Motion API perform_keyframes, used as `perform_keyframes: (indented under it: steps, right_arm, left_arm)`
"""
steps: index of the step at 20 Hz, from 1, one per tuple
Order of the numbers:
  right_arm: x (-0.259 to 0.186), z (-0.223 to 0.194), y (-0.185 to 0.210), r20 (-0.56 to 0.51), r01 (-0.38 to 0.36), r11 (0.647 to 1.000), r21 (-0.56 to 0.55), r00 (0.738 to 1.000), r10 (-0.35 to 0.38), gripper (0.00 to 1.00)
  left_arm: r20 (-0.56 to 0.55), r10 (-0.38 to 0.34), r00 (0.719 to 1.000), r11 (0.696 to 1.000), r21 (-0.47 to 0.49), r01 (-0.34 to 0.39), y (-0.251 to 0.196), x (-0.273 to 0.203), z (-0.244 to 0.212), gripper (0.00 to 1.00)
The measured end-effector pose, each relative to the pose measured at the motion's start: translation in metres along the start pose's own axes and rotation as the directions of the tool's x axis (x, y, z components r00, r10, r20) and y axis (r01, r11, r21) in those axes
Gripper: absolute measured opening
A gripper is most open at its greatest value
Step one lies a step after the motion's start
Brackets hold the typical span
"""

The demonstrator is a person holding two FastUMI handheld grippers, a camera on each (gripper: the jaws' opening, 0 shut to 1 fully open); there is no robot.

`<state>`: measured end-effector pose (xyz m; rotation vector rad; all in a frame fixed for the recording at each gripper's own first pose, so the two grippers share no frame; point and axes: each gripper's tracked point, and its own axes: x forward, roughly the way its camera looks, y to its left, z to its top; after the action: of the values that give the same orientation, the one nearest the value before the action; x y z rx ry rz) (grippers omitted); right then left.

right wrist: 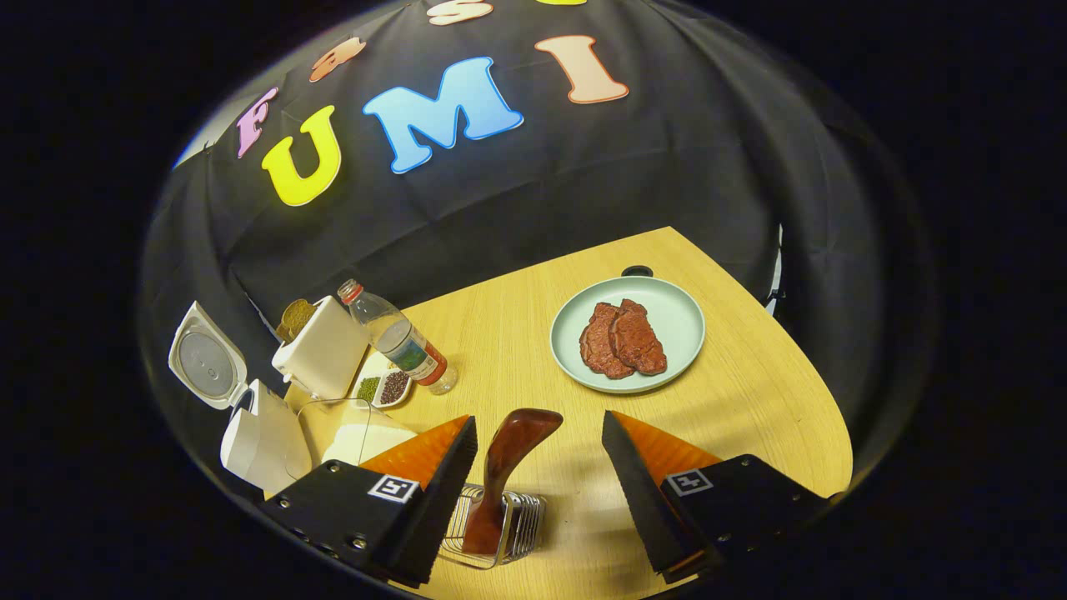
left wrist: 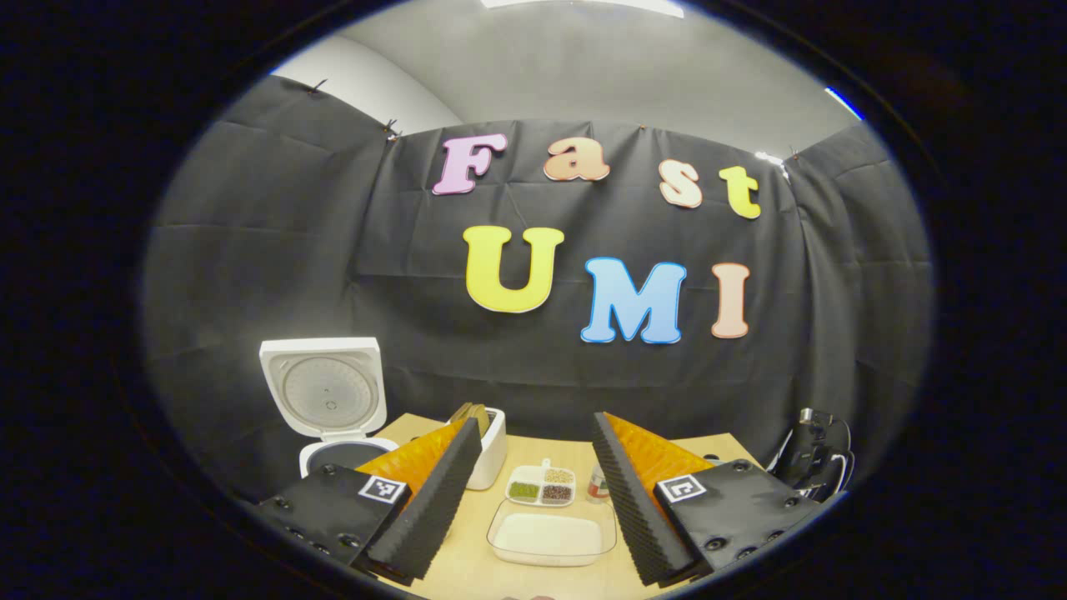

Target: Close the left gripper, press the button to open the rice cooker; take a wooden spoon from the chopstick holder with the right hand, scoop a spoonful of rice and pour it into the rice cooker, then put the wooden spoon back into the chopstick holder.

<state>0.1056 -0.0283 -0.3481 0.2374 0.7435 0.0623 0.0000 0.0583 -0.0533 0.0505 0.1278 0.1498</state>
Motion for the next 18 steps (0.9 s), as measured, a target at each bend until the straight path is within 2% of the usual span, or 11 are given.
perform_keyframes:
  steps: [5, 6, 8, 10, 11, 13, 14, 18]
  right_arm:
    - [0.013, -0.007, 0.012, -0.033, -0.07, 0.997, -0.024, 0.997, 0.069, 0.84]
    - [0.015, -0.007, 0.011, -0.029, -0.064, 0.998, -0.029, 0.998, 0.063, 0.81]
    - [0.013, -0.006, 0.013, -0.034, -0.084, 0.996, -0.014, 0.996, 0.084, 0.45]
    - [0.014, -0.007, 0.017, -0.047, -0.099, 0.995, 0.028, 0.994, 0.1, 0.37]
    - [0.009, -0.005, 0.022, -0.046, -0.114, 0.991, 0.07, 0.992, 0.117, 0.36]
    - [0.012, 0.0, 0.028, -0.051, -0.097, 0.987, 0.128, 0.993, 0.104, 0.14]
    - [0.004, -0.005, 0.03, -0.043, -0.087, 0.987, 0.133, 0.995, 0.094, 0.08]
    - [-0.032, 0.013, 0.048, 0.047, -0.047, 0.992, 0.114, 0.998, 0.042, 0.07]
  left_arm:
    - [-0.022, 0.042, 0.999, 0.999, -0.015, -0.042, 0.007, 0.008, -0.016, 0.96]
    - [-0.028, 0.044, 0.999, 0.999, -0.006, -0.044, 0.007, 0.007, -0.017, 0.94]
    - [-0.026, 0.038, 0.999, 0.999, 0.015, -0.037, 0.006, 0.005, -0.014, 0.94]
    - [-0.012, 0.015, 1.0, 1.0, 0.025, -0.015, 0.005, 0.005, -0.009, 0.94]
    - [-0.014, -0.002, 1.0, 1.0, 0.029, 0.002, 0.005, 0.008, -0.009, 0.94]
    - [-0.028, -0.031, 0.999, 0.999, 0.035, 0.032, 0.01, 0.013, -0.011, 0.95]
    - [-0.031, -0.046, 0.998, 0.998, 0.037, 0.047, 0.014, 0.016, -0.012, 0.95]
    - [-0.013, -0.113, 0.994, 0.993, 0.039, 0.113, 0.027, 0.023, -0.009, 0.95]
